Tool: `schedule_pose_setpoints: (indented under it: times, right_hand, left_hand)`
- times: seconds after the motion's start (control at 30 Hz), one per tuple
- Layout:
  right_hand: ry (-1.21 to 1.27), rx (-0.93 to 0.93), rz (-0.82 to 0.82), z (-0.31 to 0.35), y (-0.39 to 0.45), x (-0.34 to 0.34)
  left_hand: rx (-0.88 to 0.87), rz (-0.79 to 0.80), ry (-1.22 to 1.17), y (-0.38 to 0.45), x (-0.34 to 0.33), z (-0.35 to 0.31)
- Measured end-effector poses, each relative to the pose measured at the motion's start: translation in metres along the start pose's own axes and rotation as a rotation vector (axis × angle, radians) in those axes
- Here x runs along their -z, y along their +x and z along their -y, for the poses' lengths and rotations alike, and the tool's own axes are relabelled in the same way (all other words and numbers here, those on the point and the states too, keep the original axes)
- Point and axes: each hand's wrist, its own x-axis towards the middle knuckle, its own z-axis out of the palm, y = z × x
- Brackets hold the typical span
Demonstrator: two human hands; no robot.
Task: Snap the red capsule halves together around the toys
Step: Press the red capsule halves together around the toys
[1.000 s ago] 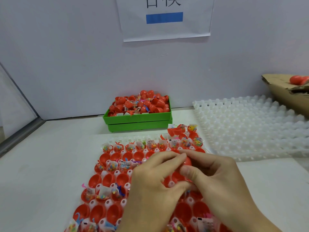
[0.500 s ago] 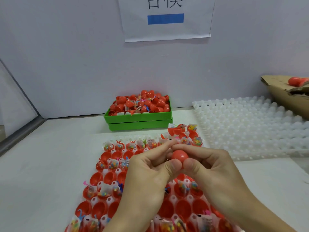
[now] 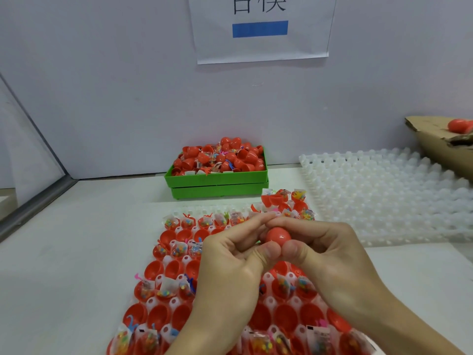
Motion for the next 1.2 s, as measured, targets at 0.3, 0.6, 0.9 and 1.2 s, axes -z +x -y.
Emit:
schedule_pose_setpoints:
  times: [0.3,0.6,0.9,1.2]
  right_hand:
    - [-0.038,-0.023,-0.043,0.004,-0.003,0.004]
    - [-0.170,0.049,-0.127,0.001,-0.001,0.008]
    - [-0.203,0.068,-0.091,0.002,-0.003,0.007]
    - [-0.196,-0.005,-0.100,0.005,-0.004,0.007]
  left_hand:
    - [0.158,0.084,-0.327,0.004,0.001,0.000]
    - [-0.028,0.034,-0.039,0.004,0.008,0.002]
    - [-0.071,0.094,0.086,0.004,0.011,-0.001]
    - [-0.013,0.094,0.096,0.004,0.012,0.000]
